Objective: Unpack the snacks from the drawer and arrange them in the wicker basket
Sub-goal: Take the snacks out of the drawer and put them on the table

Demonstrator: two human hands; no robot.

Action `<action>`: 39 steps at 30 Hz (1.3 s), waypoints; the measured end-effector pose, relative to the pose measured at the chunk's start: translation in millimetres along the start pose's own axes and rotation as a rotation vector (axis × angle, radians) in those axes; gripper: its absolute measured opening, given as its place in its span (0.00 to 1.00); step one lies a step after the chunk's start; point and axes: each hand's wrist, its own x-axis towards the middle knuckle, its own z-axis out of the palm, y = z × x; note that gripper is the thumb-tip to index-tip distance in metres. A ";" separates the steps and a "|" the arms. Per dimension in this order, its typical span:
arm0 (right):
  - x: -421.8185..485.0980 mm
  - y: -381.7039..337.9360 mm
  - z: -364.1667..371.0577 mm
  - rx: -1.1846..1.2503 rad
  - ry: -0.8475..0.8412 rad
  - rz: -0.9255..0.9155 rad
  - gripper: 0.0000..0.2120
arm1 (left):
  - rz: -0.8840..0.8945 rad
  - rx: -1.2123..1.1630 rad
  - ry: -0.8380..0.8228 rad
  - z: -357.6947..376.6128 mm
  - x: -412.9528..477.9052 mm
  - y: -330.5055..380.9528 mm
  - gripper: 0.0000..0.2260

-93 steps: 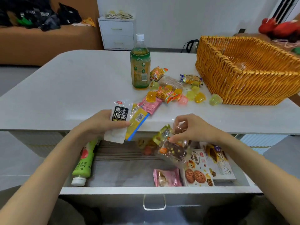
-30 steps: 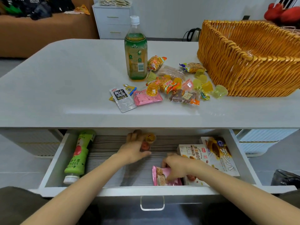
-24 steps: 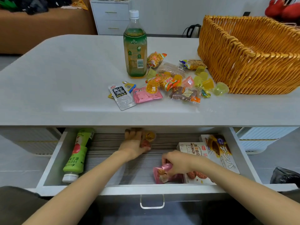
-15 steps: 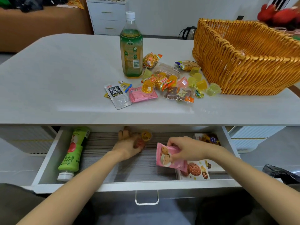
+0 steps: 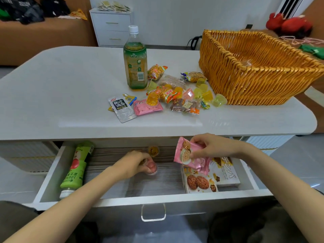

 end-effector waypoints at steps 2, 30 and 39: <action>-8.4 0.4 -8.7 0.082 0.042 -0.005 0.11 | 0.062 -0.059 0.017 -8.3 -4.2 12.8 0.17; 84.1 63.1 -57.3 -0.092 0.931 -0.033 0.24 | -0.018 -0.160 0.607 -96.1 126.0 97.7 0.21; 58.7 44.3 -48.9 -0.246 1.057 -0.003 0.18 | -0.076 0.093 0.639 -94.8 109.4 93.6 0.27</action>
